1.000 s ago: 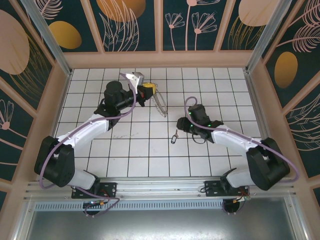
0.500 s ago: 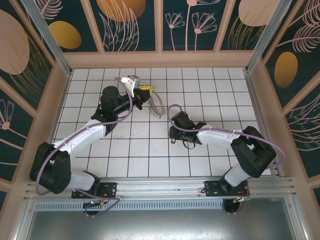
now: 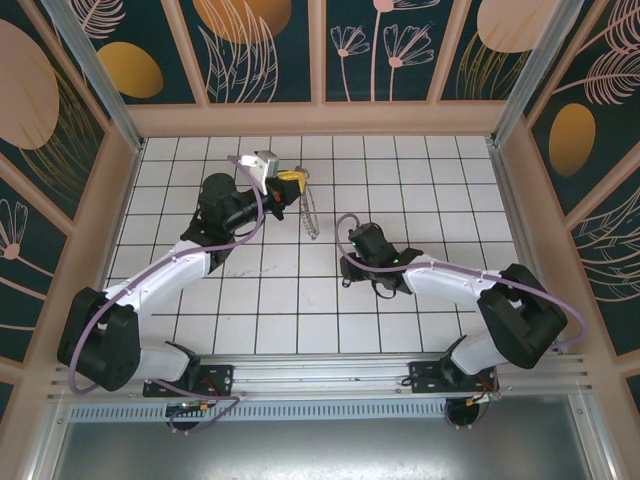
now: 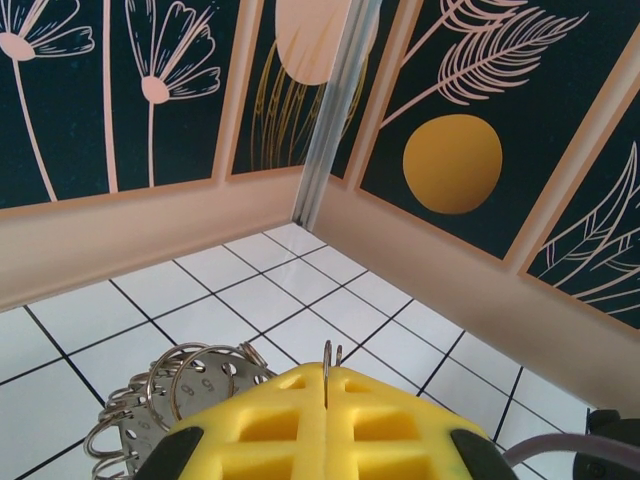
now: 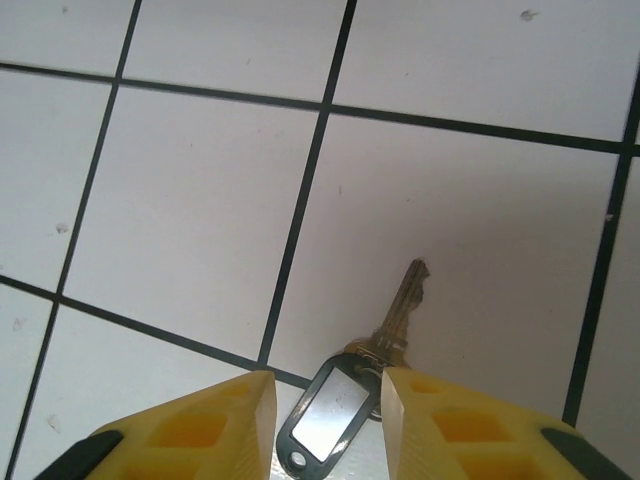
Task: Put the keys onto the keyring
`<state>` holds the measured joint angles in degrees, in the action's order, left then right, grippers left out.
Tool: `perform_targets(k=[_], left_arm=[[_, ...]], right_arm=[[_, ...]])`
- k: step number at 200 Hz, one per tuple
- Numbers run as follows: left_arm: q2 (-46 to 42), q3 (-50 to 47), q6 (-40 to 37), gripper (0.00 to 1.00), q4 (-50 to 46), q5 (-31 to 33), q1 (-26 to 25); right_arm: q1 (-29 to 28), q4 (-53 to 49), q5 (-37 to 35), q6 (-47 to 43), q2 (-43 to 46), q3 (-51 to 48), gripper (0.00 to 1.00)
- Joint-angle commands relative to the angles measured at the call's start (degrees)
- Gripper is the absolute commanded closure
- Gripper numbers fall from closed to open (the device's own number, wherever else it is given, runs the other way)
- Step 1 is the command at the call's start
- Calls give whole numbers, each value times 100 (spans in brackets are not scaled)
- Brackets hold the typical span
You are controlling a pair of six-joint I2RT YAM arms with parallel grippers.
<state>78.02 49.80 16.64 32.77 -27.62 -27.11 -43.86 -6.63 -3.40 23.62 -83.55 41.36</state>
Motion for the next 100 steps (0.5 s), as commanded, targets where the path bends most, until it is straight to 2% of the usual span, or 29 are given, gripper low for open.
perform_targets(k=[1,100], left_arm=[[-160,47,-16,100,143,-108,-13],[-125,65,-70,100,133,-182,-13]], right_arm=[[35,-11,66,-313,-232,-21,70],[95,150,158,-366,-461,-183,71]])
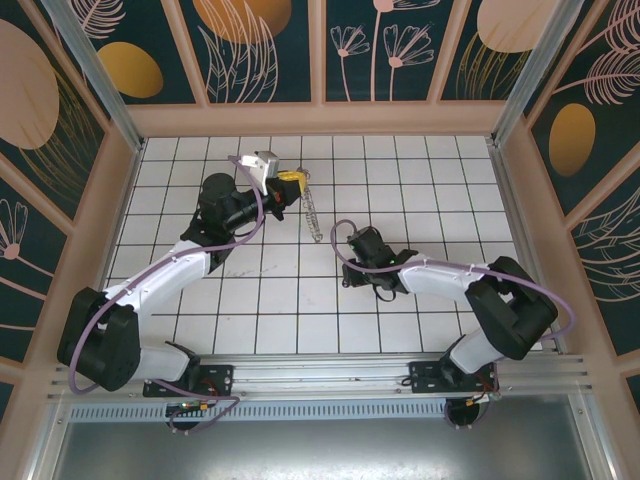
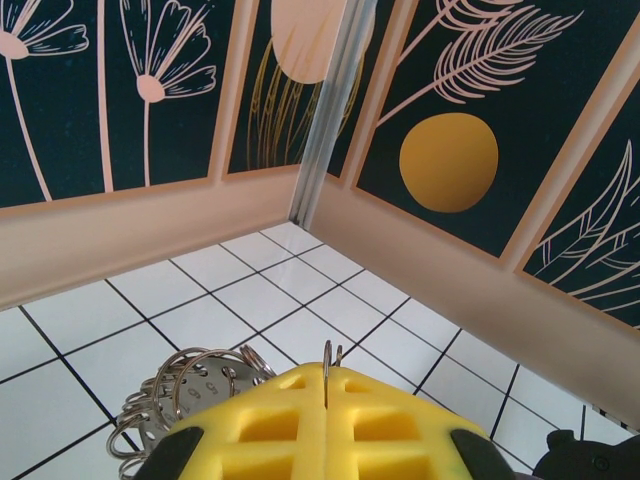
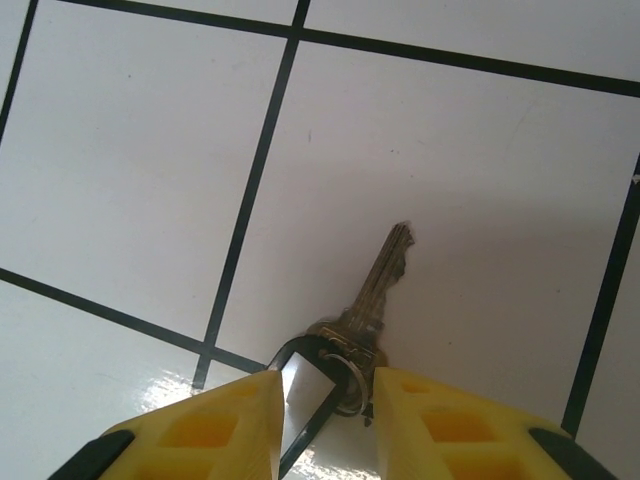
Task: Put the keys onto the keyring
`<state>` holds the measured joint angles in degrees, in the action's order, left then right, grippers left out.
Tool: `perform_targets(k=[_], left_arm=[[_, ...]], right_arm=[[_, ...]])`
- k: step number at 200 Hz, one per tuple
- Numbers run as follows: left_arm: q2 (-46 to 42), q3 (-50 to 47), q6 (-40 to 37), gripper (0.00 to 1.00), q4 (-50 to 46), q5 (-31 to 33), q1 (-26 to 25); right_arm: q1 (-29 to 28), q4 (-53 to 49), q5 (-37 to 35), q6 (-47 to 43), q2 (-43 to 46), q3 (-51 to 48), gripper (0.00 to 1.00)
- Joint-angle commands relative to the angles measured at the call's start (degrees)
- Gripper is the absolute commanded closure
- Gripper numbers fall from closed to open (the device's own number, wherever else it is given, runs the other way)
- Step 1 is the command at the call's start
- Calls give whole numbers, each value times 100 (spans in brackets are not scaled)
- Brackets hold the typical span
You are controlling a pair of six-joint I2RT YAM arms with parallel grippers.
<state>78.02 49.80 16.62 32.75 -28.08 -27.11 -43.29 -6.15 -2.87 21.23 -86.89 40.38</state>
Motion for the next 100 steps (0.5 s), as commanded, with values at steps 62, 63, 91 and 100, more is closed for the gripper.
perform_targets(k=[62,63,91,100], left_arm=[[-103,82,-70,100,144,-157,-14],[-103,82,-71,100,144,-151,-13],[-94,87,-62,100,178,-157,-13],[-87,82,-50,100,187,-163,-13]], right_arm=[[127,260,173,-137,-270,-133,79],[127,262,173,-141,-273,-134,79],[145,329,316,-146,-298,-179,81],[152,333,346,-137,-304,-180,82]])
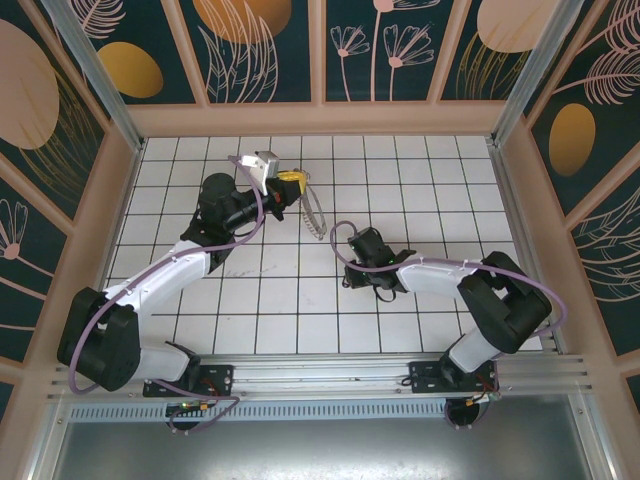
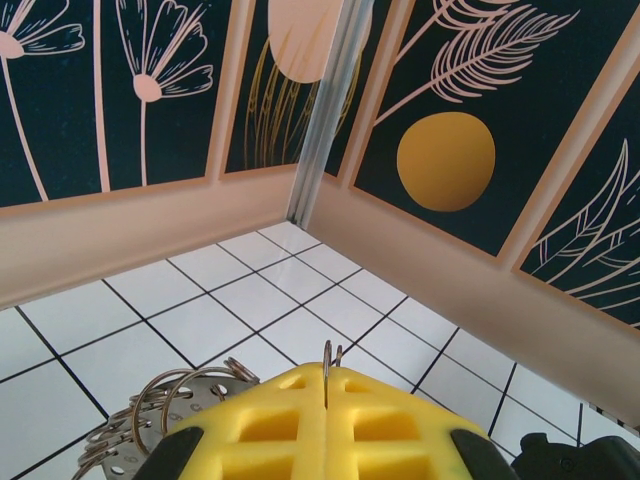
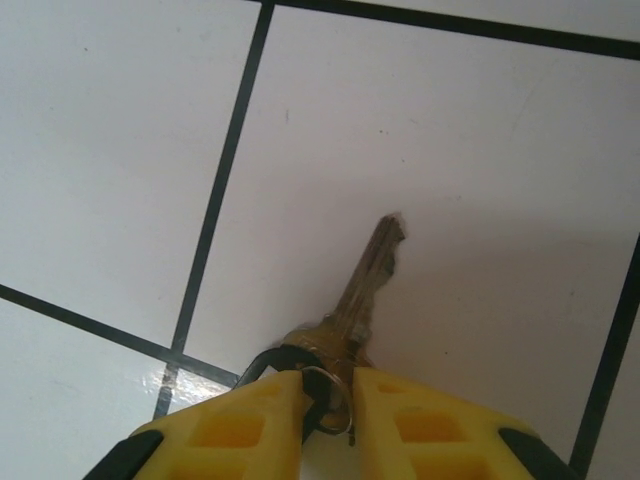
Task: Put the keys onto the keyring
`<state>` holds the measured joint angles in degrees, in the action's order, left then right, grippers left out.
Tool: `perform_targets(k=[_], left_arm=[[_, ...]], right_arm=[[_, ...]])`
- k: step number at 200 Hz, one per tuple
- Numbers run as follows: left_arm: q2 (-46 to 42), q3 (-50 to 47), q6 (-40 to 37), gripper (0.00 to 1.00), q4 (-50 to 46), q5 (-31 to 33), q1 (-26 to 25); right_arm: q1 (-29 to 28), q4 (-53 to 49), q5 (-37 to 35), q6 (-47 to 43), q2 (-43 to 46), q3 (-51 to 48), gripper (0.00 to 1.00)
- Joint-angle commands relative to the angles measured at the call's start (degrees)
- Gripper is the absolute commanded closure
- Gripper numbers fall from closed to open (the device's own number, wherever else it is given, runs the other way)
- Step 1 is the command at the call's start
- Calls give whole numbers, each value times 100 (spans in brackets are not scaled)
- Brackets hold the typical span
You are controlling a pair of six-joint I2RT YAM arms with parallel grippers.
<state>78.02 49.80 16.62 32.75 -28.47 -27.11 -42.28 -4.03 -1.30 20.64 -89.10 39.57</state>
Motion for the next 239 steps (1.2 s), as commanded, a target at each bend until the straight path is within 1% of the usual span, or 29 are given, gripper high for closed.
perform_targets(k=[1,27,39,55,77,99,140,170,203,207,239], left_arm=[[-86,82,-48,100,187,-124,-13],[-91,82,-35,100,205,-128,-13],[-85,85,-31,100,205,-117,-13],[-85,82,-30,100,205,-113,-13],[-89,91,-16,100,214,-137,-13],[-93,102,-9,100,214,-143,-13],[-76,98,1,100,205,-167,-13],[-76,91,18,100,223,-179,-13],[-85,96,18,100,223,-188,-13],[-89,106,25,100,223,-187,-13],[-110,100,3,100,211,-225,-13]], right_arm=[[52,126,190,-82,-87,-99,82],[62,162,206,-85,-100,-116,87],[75,183,249,-76,-96,-125,91],[95,194,311,-87,-57,-136,100],[169,136,379,-113,118,-134,100],[344,112,526,-98,510,-175,100],[846,364,1196,95,1173,-464,100],[1059,496,1478,192,1340,-654,100],[1059,706,1717,319,1455,-808,100],[1224,718,1748,324,1472,-815,100],[1438,852,2115,455,1754,-820,100]])
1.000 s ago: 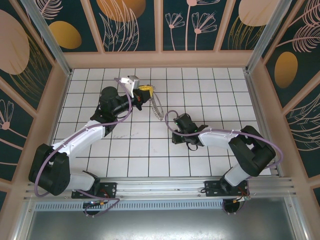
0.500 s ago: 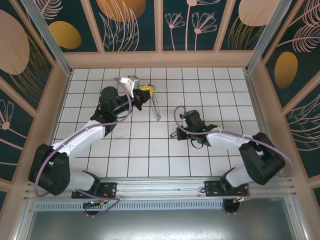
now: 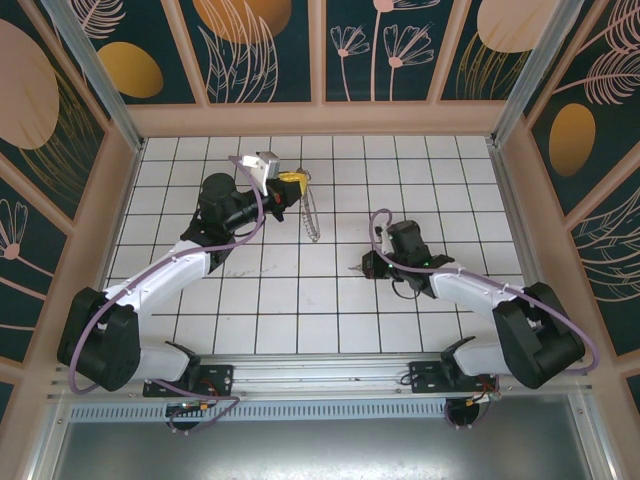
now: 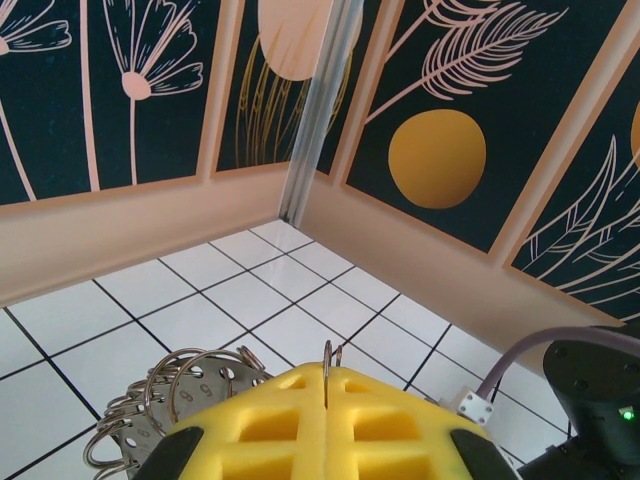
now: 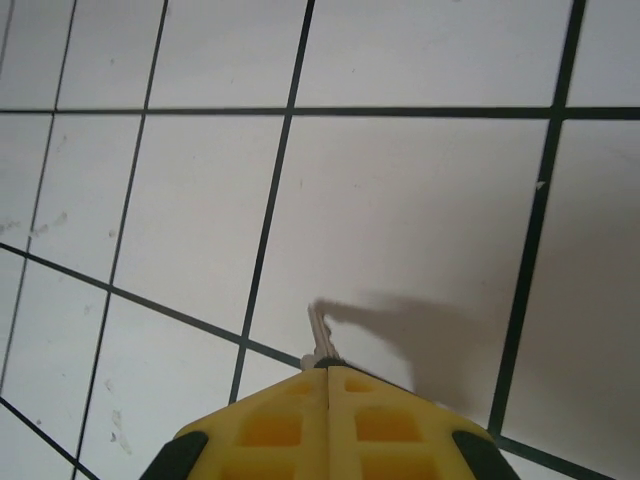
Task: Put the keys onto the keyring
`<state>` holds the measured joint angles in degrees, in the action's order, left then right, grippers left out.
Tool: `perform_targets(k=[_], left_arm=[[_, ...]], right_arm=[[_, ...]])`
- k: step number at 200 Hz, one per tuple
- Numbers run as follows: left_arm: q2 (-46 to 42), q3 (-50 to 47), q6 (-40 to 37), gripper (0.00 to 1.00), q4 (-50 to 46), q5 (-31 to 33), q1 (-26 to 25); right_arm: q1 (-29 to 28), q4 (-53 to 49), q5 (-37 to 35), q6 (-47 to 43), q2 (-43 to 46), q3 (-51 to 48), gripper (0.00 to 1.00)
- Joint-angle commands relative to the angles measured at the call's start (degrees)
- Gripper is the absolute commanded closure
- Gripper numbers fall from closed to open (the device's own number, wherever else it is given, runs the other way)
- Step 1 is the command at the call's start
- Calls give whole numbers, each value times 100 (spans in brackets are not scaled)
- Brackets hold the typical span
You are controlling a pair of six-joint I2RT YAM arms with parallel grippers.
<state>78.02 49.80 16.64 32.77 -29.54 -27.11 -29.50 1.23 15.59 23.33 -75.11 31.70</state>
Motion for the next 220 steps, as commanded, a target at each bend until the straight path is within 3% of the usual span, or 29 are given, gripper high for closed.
perform_targets(k=[1,63,121,220], left_arm=[[-111,100,3,100,206,-120,-13],[-86,134,-51,100,159,-170,-13],[-29,188,-58,100,159,-198,-13],[103,423,-343,100,-123,-629,-13]], right_arm=[[170,325,435,192,369,-33,100],[625,523,1338,345,1147,267,100],[850,733,2040,492,1333,459,100],[1132,1175,2401,300,1453,785,100]])
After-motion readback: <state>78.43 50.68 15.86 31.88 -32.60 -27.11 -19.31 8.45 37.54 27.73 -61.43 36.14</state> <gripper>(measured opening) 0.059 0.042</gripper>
